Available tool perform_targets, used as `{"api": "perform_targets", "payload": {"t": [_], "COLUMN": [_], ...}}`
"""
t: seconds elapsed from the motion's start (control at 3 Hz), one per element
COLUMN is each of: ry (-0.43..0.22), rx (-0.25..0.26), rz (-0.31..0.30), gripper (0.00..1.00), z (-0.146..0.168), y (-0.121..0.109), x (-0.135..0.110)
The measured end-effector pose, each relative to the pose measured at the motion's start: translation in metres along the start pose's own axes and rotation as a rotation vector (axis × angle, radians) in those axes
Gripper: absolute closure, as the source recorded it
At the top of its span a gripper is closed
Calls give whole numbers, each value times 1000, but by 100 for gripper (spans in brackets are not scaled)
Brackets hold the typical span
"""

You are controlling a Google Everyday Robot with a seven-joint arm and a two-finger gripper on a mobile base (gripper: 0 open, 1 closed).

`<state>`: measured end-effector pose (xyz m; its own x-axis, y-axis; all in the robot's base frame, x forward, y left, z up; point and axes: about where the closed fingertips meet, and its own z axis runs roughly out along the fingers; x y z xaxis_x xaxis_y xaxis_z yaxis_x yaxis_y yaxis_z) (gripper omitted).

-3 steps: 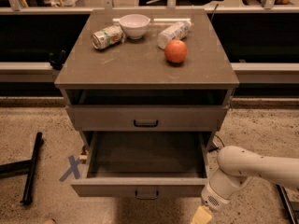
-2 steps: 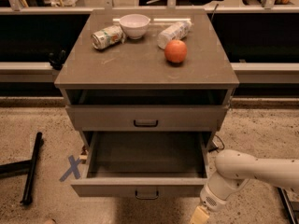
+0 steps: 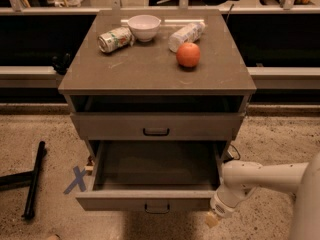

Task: Close middle drawer

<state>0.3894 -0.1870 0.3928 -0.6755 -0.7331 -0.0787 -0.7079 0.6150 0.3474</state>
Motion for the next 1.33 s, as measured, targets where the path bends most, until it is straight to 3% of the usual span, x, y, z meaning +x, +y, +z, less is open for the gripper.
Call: {"api": "perform_targets", "payload": {"t": [0.33,1.0,1.33], "ry": [-22,-28,-83], "rx": [59,80,149], "rz": [-5,-3,-26], "gripper": [100,100,100], "z": [4,5,2], "y": [-26,-32,-58], "x": [-21,-25,-49]}}
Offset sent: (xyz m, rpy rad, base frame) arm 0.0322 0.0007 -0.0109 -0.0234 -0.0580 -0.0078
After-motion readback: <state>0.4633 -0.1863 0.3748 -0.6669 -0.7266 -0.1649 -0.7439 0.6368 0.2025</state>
